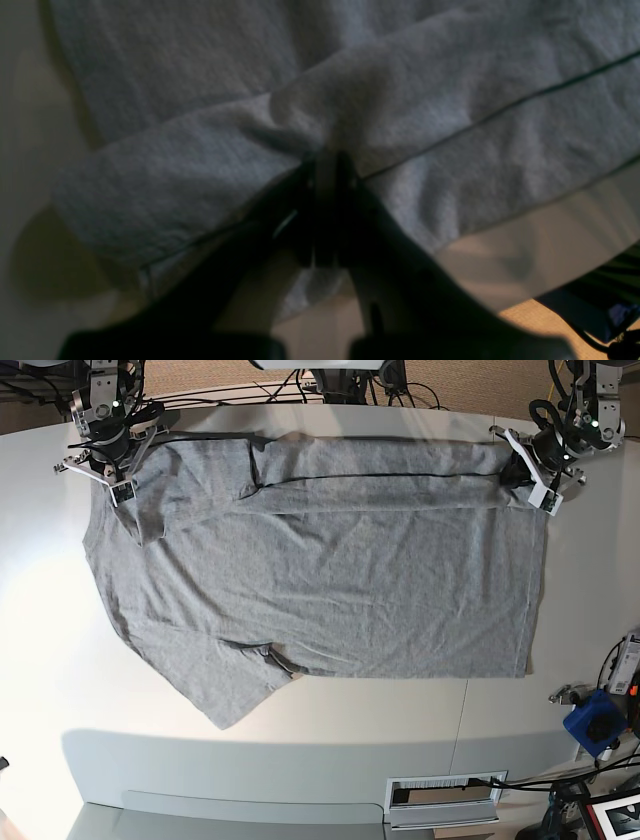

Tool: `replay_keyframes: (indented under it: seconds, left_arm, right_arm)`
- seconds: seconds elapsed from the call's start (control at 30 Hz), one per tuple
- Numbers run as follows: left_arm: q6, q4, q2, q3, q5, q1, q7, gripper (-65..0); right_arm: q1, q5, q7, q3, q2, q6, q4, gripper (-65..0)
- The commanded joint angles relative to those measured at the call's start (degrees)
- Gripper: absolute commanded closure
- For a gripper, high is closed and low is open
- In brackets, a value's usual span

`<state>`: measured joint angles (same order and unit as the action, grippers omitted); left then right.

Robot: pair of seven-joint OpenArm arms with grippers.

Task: Fold the T-shirt properly
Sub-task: 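Drag the folded collar edge back toward the robot with both grippers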

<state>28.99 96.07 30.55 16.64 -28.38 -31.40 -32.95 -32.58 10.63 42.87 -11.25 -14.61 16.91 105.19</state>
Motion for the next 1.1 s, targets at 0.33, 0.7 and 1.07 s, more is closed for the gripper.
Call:
replay_keyframes:
  seconds: [0.33,0.7,1.07]
  left_arm:
    - [0.61,0.11,0.63,0.07,3.87,-3.23,-3.76,0.0]
    - [-1.09,0.11,0.74,0.07,4.33,-6.73,-4.81,0.0]
    - [-1.09,0.13,0.72,0.07,3.87,-6.67,-2.54,0.0]
  right_arm:
    - [-3.17,-0.24,4.76,-0.13,-0.31,1.09,-0.17,0.0]
    - [-3.93,-0.83,4.68,-5.90,-0.33,1.27,-0.17,0.0]
    - [-3.74,-3.76,2.60,-6.75,-0.31,2.40,-0.17,0.0]
